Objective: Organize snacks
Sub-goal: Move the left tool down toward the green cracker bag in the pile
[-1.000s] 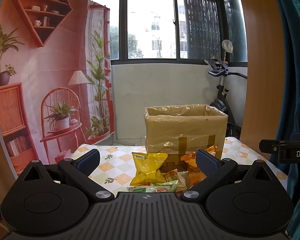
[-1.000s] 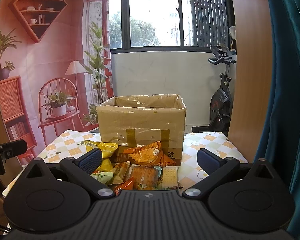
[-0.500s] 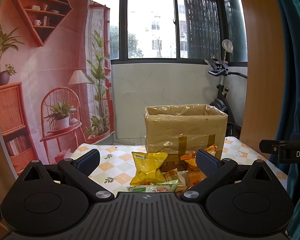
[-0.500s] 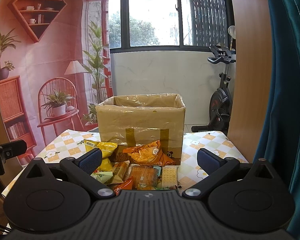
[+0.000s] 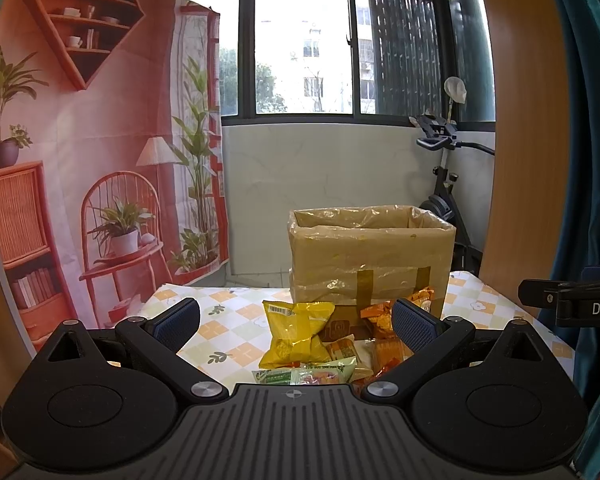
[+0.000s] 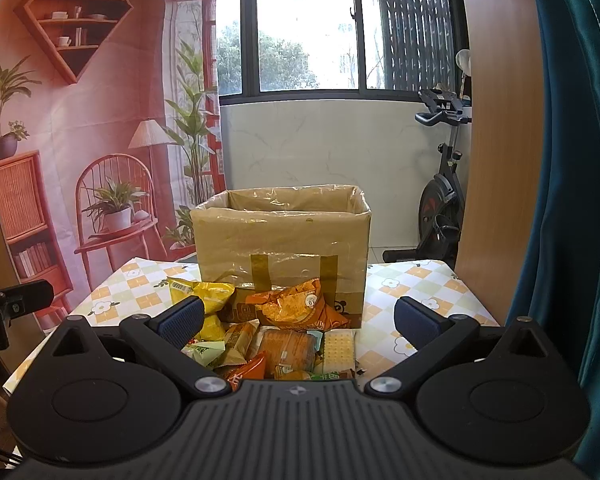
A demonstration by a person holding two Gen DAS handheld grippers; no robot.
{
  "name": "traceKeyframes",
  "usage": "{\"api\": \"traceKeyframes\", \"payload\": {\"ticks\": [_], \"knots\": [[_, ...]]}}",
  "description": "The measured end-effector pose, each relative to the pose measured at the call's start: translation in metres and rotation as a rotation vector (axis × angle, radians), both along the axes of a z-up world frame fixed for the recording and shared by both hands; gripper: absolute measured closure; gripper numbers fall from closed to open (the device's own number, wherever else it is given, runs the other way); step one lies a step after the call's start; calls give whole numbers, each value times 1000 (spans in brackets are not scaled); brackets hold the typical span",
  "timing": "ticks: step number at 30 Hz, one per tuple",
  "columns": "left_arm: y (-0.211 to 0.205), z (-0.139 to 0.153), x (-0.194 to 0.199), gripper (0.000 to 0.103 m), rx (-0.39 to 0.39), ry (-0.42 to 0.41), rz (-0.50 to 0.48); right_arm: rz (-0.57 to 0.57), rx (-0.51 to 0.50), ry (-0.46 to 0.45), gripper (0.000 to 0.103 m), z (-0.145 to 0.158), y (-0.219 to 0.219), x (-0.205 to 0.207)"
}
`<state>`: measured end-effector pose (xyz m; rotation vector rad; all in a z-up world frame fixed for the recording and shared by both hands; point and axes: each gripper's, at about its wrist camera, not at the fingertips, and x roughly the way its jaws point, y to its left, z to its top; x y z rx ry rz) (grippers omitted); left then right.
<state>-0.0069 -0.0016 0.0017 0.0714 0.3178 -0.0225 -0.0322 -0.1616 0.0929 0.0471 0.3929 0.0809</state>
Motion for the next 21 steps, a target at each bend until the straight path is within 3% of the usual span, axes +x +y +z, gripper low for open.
{"api": "traceKeyframes", "payload": {"ticks": [13, 21], "knots": [[8, 0, 14, 0, 3, 36, 40, -7, 6, -2, 0, -3, -3, 3], [36, 10, 55, 0, 30, 19, 99, -26, 50, -25, 0, 2, -24, 40]]}}
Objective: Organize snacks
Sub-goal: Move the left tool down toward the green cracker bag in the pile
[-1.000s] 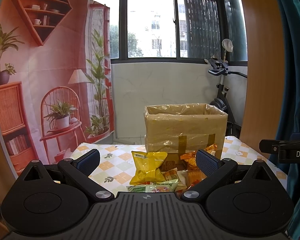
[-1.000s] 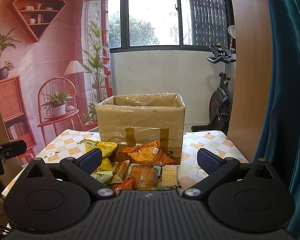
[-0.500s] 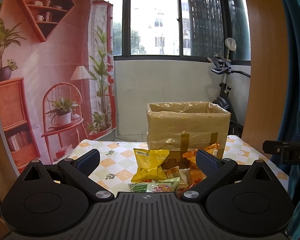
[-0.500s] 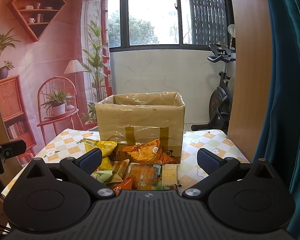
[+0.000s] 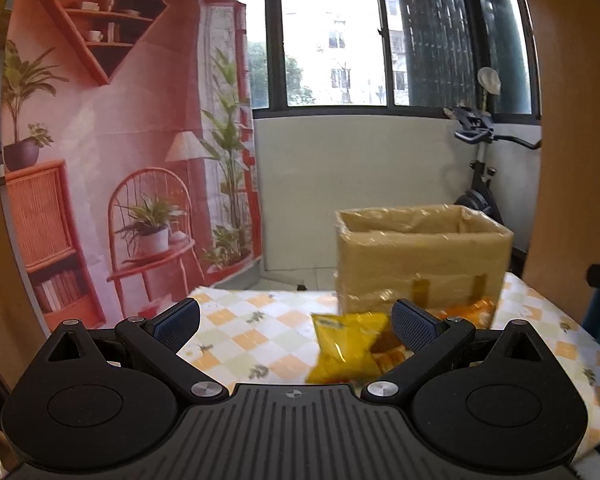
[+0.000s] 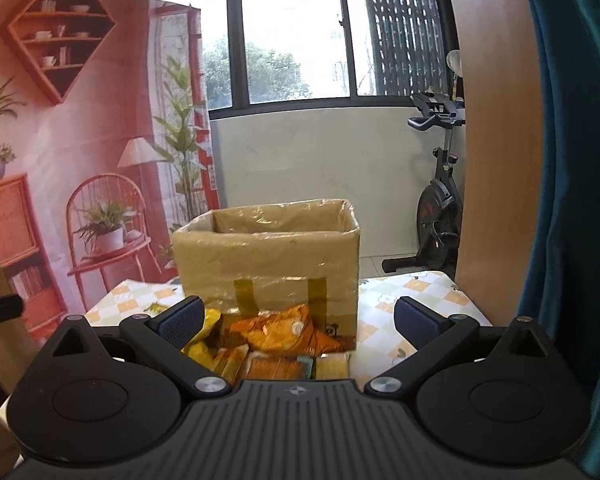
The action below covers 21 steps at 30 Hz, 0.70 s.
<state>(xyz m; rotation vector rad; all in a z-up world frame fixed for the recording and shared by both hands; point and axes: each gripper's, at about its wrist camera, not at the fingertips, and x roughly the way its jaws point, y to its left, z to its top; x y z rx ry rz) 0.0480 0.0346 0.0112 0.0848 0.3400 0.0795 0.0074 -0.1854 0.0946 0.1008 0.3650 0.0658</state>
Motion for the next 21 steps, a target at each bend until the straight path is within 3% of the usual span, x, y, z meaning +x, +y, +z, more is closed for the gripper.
{"api": "traceKeyframes", "payload": {"ticks": [7, 21], "knots": [[7, -5, 28, 0, 48, 5, 5, 9, -25, 15, 2, -11, -3, 34], [10, -60, 58, 1, -34, 160, -43, 49, 16, 141, 8, -68, -10, 64]]}}
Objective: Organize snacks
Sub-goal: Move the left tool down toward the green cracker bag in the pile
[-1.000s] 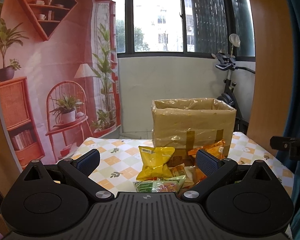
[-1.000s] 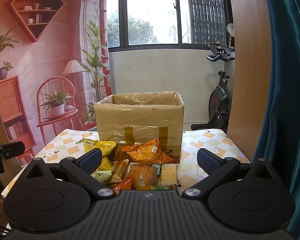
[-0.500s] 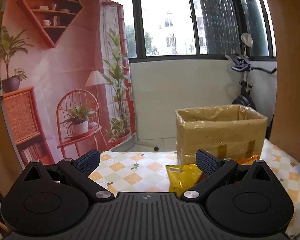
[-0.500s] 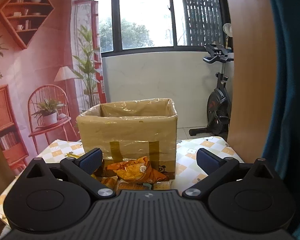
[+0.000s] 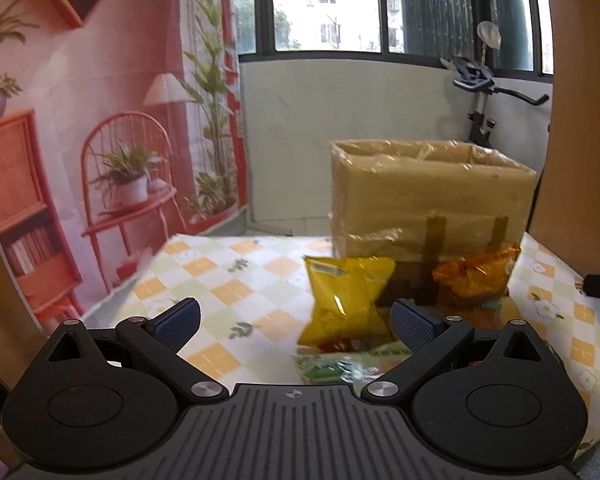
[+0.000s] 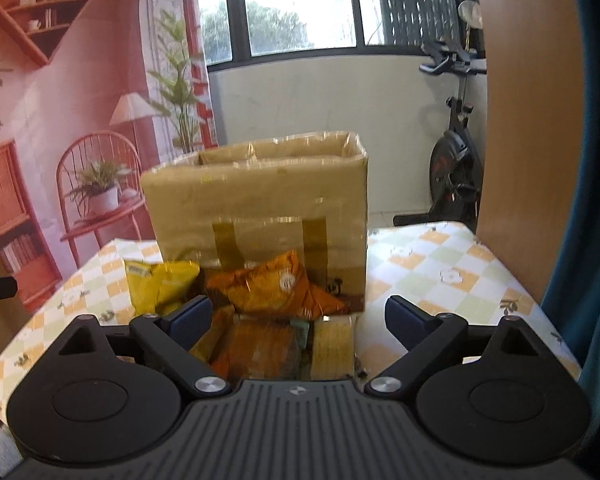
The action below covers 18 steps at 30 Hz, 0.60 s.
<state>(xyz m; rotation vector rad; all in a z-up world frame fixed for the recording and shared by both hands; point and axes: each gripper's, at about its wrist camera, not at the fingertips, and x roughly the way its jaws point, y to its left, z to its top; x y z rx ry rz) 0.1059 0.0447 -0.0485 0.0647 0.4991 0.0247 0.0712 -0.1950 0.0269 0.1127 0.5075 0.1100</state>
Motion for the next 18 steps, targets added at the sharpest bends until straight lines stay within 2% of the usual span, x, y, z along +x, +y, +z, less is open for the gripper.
{"api": "traceKeyframes", "payload": {"ticks": [10, 13, 18], "knots": [[-18, -30, 10, 1, -7, 94, -50, 21, -1, 89, 11, -34, -1, 5], [-14, -24, 14, 1, 3, 94, -37, 25, 10, 104, 12, -39, -3, 9], [-7, -6, 27, 1, 12, 43, -21, 35, 19, 95, 13, -34, -4, 20]]}}
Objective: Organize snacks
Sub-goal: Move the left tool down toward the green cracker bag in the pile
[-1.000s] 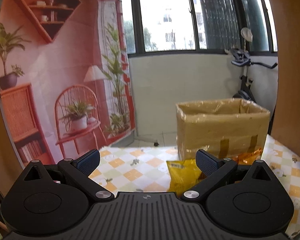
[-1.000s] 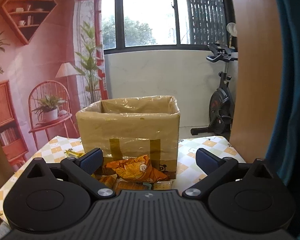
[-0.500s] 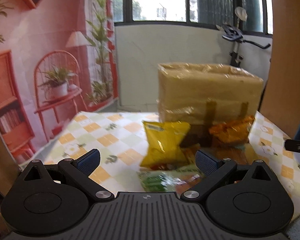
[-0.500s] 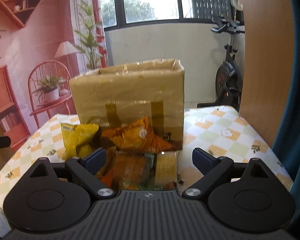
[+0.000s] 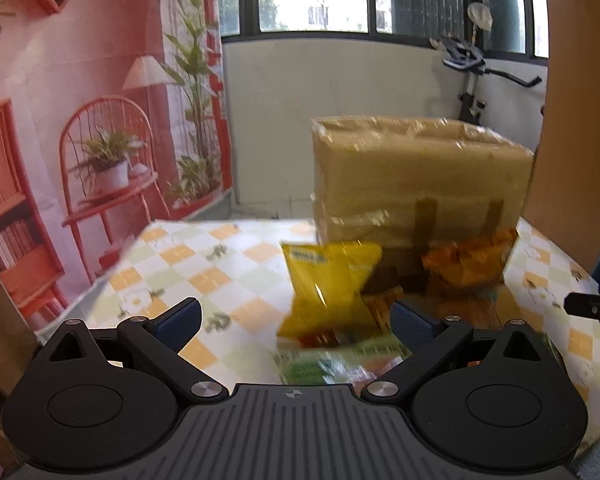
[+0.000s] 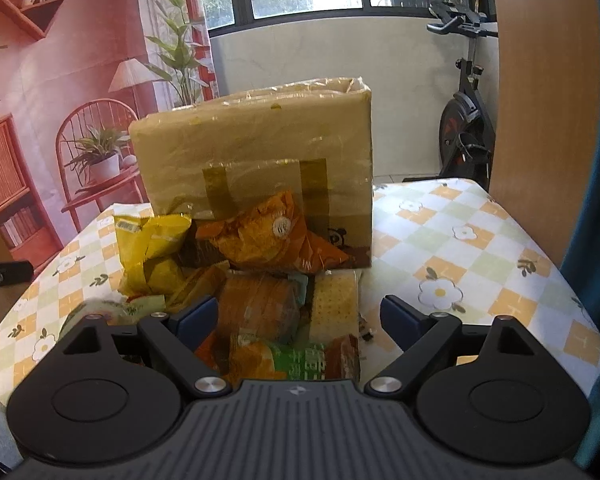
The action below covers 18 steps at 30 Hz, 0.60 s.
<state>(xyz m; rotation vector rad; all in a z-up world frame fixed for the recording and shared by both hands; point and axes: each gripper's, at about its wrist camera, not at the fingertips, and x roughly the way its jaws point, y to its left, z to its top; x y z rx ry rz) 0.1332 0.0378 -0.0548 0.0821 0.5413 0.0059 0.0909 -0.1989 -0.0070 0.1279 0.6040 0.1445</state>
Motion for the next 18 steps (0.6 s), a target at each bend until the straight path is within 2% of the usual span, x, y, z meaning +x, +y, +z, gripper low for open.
{"api": "traceKeyframes", "payload": {"ticks": [6, 10, 12, 18], "knots": [[8, 4, 10, 1, -45, 1, -5, 24, 18, -22, 13, 9, 4, 17], [12, -9, 12, 2, -57, 62, -20, 71, 29, -15, 13, 8, 19, 24], [18, -15, 9, 9, -68, 85, -40, 102, 38, 2, 13, 4, 31, 27], [38, -40, -5, 12, -118, 141, -83, 230, 46, 56, 14, -11, 78, 30]]}}
